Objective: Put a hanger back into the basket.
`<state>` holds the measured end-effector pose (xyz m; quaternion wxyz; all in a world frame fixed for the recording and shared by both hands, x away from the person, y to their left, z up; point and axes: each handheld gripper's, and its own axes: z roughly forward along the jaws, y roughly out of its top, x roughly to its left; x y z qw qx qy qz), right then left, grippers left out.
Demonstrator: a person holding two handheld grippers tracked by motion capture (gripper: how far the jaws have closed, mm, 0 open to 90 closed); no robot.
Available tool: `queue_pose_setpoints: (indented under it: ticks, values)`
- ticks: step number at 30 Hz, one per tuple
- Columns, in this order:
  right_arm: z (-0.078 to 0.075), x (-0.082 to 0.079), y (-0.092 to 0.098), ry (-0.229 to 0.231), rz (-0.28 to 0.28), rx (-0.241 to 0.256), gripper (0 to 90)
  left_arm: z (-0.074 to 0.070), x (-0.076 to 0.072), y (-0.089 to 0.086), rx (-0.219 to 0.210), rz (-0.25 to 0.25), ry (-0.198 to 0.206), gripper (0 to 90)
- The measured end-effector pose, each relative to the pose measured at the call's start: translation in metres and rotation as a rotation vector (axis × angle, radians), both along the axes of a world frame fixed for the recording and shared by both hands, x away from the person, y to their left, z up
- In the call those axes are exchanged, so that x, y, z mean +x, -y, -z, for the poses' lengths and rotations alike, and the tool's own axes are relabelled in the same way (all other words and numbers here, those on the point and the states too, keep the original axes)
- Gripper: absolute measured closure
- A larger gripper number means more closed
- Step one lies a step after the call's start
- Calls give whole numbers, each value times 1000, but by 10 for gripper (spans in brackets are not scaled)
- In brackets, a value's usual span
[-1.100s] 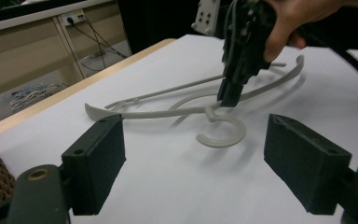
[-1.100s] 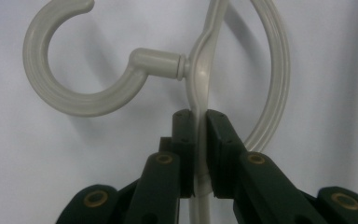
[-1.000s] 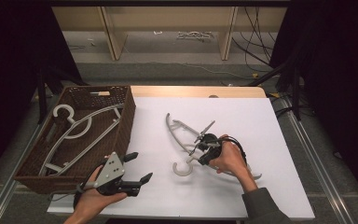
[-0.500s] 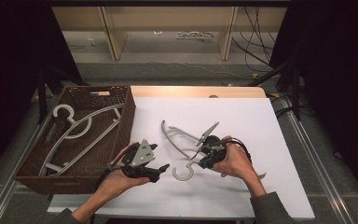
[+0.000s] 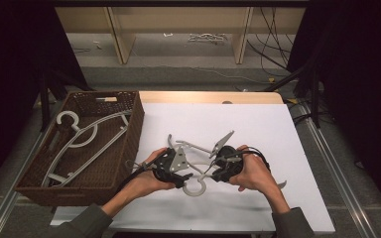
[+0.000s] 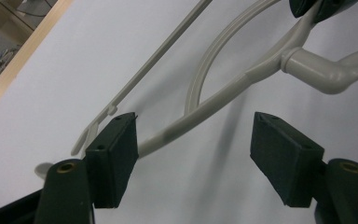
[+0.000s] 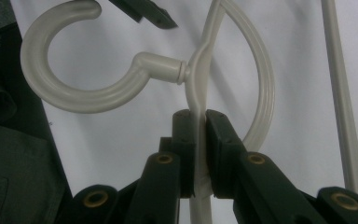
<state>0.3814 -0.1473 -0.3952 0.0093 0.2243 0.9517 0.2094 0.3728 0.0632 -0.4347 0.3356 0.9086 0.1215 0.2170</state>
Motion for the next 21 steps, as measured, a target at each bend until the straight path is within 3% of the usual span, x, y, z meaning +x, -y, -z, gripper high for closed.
queue_pose_setpoints:
  ticks: [7, 11, 14, 15, 17, 21]
  values:
    - [-6, -6, 0, -4, -18, 7, 831, 4, 6, 9, 33, 110, -4, 409]
    - [-7, -6, 0, -7, -30, 12, 830, 6, 9, 10, 49, 123, -4, 458]
    - [-8, -7, 0, -6, -34, 20, 830, 6, 10, 12, 56, 159, -7, 590]
    - [-9, -7, 0, -6, -36, 24, 830, 6, 10, 13, 67, 182, -5, 590]
    - [-9, -7, 1, -14, -37, 28, 830, 3, 7, 15, 108, 222, 23, 649]
    - [-11, -7, 5, -15, -58, 49, 827, -4, 4, 15, 134, 256, 50, 680]
